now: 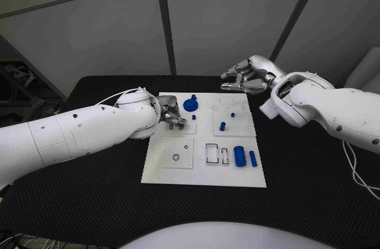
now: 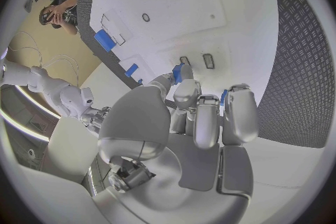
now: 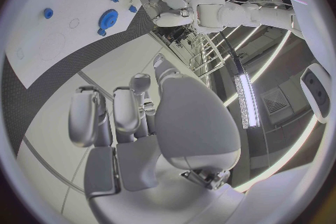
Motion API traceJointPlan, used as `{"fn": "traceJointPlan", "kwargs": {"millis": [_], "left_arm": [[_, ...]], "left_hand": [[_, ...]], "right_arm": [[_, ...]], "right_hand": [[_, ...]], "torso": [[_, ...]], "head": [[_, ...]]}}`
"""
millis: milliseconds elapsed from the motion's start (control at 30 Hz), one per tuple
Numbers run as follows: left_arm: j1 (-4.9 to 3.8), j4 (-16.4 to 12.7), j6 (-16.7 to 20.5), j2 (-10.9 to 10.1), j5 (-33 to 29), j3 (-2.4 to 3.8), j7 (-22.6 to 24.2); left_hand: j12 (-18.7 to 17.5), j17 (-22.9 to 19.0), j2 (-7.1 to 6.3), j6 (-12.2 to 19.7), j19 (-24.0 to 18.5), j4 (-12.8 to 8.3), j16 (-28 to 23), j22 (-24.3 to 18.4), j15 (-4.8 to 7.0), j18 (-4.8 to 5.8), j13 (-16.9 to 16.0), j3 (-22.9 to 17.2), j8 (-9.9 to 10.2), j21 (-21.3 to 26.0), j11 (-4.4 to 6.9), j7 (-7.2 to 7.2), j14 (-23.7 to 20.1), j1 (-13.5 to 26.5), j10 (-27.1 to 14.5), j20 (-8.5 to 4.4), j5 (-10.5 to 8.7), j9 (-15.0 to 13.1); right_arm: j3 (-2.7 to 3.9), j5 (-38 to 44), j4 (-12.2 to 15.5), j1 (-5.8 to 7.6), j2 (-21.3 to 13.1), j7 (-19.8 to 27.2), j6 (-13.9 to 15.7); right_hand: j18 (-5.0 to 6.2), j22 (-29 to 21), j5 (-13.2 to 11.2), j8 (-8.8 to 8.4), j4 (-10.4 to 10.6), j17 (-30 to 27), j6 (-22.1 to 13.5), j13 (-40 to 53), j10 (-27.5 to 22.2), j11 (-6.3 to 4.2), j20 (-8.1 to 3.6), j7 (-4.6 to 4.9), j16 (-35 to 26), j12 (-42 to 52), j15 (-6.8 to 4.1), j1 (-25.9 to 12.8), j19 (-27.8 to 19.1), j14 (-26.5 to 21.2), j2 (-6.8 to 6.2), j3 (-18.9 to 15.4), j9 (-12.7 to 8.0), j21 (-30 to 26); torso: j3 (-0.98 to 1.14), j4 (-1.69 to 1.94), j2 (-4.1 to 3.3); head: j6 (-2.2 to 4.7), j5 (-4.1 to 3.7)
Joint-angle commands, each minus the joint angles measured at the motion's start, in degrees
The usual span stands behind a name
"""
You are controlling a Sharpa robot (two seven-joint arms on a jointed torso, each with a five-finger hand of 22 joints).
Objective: Assemble the parts on the task board
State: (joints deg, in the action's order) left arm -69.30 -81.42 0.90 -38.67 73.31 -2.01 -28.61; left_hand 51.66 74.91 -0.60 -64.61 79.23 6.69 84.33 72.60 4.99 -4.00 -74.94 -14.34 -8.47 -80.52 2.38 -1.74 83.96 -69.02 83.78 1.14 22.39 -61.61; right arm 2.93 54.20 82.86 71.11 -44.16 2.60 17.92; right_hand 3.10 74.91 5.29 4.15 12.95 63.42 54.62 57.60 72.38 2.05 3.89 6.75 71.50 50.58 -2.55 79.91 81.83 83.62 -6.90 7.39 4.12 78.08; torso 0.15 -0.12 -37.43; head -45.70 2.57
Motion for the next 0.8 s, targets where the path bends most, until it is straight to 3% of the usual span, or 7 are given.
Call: {"fn": "traceJointPlan", "kwargs": {"millis": [33, 800], "left_arm": [[-0.03, 0.1, -2.1, 0.1, 0.9, 0.04, 0.9], [-0.02, 0.3, -4.1, -0.1, 0.9, 0.04, 0.2]], "left_hand": [[-0.3, 7.8, 0.33, -0.2, 0.2, -12.3, 0.3, -0.1, 0.54, 0.05, -0.6, -12.7, 0.3, -0.1, 0.02, 0.09, 4.4, 0.1, 1.4, -0.12, 0.11, -0.1], [-0.6, 7.8, 0.19, -0.2, 0.0, -12.5, 0.3, -0.3, 0.52, 0.0, -0.5, -12.8, 0.4, 0.0, 0.02, 0.1, 4.4, 0.2, 1.3, -0.12, 0.11, -0.1]], "right_arm": [[0.03, 0.1, 0.0, 0.11, 0.1, 0.5, -0.4], [0.03, 0.1, 0.0, 0.11, 0.1, 0.5, -0.4]], "right_hand": [[0.18, 2.3, 0.2, -0.3, 0.1, 0.1, 0.3, 0.1, 0.4, -0.17, 0.05, 0.04, -0.3, 0.3, 0.11, -0.3, 0.5, 0.7, 0.12, -0.2, -0.1, 0.3], [0.18, 2.3, 0.2, -0.3, 0.1, 0.1, 0.3, 0.1, 0.4, -0.17, 0.05, 0.04, -0.3, 0.3, 0.11, -0.3, 0.5, 0.7, 0.12, -0.2, -0.1, 0.3]], "torso": [[0.02, 0.02, 0.04], [0.0, 0.01, 0.04]], "head": [[0.02, -0.01], [-0.07, 0.02]]}}
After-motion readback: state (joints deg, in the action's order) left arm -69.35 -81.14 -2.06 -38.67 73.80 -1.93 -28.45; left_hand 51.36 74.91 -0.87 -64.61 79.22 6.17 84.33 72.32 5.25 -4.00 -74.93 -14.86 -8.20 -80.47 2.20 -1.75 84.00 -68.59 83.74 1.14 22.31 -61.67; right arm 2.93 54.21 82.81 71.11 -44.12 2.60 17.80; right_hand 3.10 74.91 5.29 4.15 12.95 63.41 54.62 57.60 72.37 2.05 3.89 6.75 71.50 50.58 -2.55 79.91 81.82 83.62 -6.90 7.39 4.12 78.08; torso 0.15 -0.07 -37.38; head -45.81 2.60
